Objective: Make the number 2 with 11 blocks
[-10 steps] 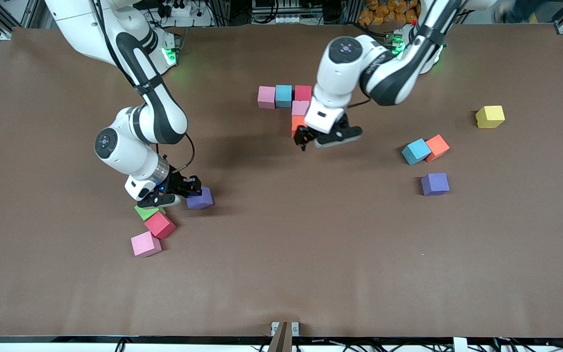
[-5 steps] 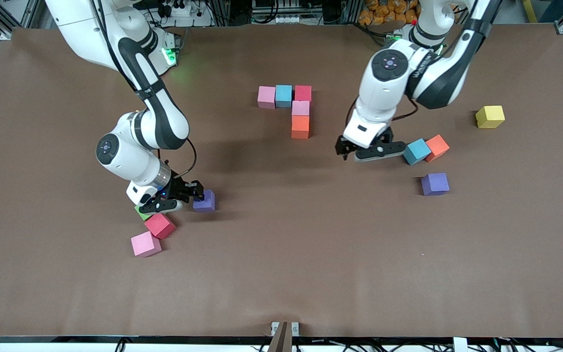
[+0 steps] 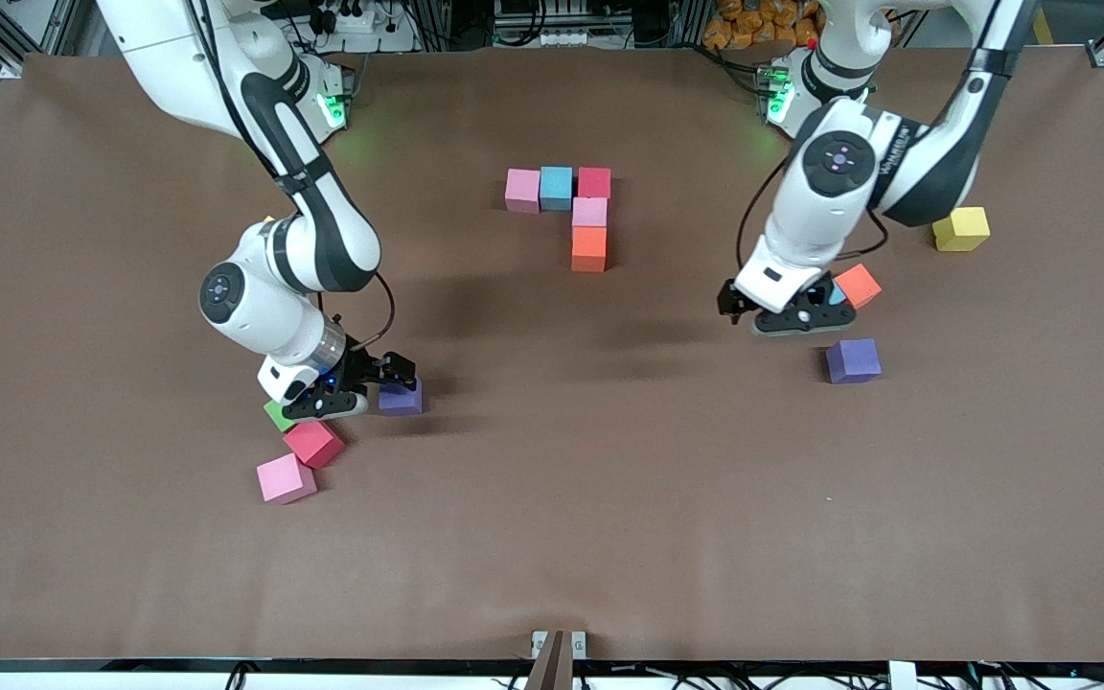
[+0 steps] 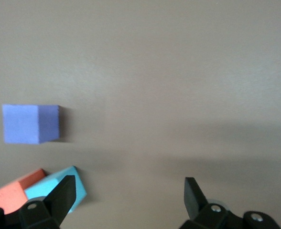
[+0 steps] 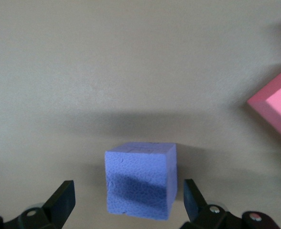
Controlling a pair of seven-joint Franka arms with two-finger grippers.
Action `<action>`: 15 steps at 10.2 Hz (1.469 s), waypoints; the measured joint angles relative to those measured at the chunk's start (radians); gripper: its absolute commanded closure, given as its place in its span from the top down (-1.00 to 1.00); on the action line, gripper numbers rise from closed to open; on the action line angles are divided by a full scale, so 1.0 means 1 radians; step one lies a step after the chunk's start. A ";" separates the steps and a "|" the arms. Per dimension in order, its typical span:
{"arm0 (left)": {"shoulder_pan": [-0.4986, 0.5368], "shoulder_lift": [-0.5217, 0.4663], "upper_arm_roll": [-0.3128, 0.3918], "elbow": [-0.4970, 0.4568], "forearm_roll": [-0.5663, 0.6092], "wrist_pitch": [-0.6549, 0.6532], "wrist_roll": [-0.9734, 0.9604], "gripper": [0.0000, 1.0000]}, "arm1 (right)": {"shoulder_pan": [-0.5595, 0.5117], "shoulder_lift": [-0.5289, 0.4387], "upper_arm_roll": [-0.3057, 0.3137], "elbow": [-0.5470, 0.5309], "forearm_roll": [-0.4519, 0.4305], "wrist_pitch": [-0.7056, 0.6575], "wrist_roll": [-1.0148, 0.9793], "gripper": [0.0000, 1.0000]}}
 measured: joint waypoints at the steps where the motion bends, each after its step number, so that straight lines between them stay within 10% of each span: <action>1: 0.027 0.000 0.002 -0.008 0.000 0.003 0.053 1.00 | 0.018 0.006 0.000 0.001 -0.009 0.002 0.015 1.00; 7: 0.051 0.014 0.202 -0.127 0.000 0.168 0.404 1.00 | 0.054 0.037 0.000 0.030 -0.546 0.006 0.413 1.00; 11: 0.048 0.095 0.280 -0.133 0.000 0.254 0.511 1.00 | 0.054 0.065 -0.002 0.050 -0.572 0.006 0.497 0.90; 15: 0.047 0.150 0.313 -0.132 0.000 0.291 0.512 1.00 | 0.055 0.077 0.000 0.054 -0.572 0.013 0.525 -0.51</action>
